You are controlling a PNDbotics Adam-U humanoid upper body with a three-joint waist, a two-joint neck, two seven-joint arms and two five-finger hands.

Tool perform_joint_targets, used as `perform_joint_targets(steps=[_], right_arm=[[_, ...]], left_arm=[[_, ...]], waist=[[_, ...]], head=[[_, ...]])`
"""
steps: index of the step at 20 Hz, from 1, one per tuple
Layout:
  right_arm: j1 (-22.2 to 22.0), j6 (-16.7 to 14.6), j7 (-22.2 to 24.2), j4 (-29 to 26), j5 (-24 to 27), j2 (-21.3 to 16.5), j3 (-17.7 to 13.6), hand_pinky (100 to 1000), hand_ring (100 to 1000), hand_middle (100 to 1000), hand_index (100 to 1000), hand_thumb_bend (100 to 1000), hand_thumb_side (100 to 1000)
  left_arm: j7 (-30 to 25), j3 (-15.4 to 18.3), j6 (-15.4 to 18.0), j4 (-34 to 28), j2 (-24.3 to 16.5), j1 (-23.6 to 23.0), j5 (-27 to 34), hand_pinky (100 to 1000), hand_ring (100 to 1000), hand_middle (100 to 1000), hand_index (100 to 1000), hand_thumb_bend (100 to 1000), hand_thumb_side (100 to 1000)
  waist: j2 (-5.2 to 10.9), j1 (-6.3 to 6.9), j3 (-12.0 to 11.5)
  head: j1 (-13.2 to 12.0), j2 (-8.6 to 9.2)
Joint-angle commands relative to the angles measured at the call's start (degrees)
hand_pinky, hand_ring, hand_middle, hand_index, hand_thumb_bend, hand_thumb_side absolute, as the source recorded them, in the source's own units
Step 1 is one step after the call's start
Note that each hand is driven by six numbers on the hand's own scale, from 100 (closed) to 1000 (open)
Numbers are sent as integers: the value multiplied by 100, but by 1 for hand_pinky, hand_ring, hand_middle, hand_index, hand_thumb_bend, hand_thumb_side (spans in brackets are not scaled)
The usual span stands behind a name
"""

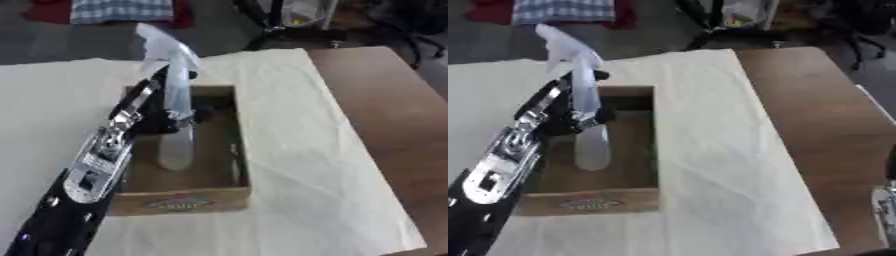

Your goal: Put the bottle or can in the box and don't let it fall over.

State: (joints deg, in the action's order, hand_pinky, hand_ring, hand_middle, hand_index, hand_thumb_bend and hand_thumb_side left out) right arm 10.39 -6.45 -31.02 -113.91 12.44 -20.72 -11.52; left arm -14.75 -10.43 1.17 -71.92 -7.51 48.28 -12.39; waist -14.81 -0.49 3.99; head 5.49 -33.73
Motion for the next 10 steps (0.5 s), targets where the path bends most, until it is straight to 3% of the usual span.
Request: perform_joint_targets(steps=[1, 5, 10], right_arm=[[-6, 0, 0, -68, -81, -106, -5, 932, 1000, 1000, 877, 100, 697], [-19, -31, -57, -68, -84, -143, -50, 933, 1000, 1000, 877, 100, 698], [-2, -32, -98, -68, -55, -172, -70, 933, 1000, 1000, 877, 100, 699]], left_arm=[[-127, 81, -16, -64, -143, -28, -181, 1000, 1000, 1000, 819, 1000, 510], [-331, 146, -226, -322, -423, -121, -72, 1000, 1000, 1000, 823, 937, 464], [-297, 297, -418, -791, -701, -202, 217, 1000, 1000, 1000, 827, 939, 488]], waist=[[135, -13, -21], [166, 5, -47], [190, 38, -45]], head=[[131, -14], [139, -133], [100, -133]])
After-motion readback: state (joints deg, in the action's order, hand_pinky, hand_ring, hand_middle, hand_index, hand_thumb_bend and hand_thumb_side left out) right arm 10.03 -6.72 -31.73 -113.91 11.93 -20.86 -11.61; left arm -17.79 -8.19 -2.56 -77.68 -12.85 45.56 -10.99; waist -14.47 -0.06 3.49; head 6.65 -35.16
